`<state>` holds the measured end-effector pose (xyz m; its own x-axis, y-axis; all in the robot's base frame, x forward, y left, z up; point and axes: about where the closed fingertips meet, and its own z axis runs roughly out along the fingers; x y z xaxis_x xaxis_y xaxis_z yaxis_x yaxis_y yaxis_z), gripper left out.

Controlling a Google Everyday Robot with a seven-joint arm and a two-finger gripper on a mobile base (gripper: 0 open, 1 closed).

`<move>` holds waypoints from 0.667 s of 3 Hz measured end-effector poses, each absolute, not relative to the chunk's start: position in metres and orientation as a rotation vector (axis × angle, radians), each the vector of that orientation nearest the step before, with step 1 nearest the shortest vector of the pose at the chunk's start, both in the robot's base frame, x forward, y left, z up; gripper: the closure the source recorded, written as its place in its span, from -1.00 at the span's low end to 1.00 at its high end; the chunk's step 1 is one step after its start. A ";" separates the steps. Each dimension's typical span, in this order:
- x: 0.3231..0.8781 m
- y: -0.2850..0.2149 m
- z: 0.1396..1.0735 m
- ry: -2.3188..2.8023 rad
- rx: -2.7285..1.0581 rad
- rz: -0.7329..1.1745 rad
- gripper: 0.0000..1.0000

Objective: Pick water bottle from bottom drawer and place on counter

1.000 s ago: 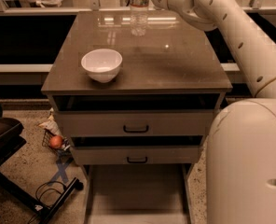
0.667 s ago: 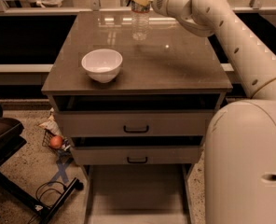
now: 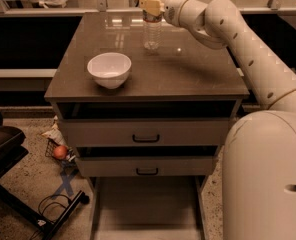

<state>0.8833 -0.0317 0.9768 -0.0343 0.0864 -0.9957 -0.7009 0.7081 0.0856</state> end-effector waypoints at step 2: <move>0.879 -0.024 0.956 1.451 -0.605 0.670 1.00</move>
Offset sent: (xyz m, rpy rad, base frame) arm -0.0096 0.0048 -0.0339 -0.0584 -0.0570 0.0482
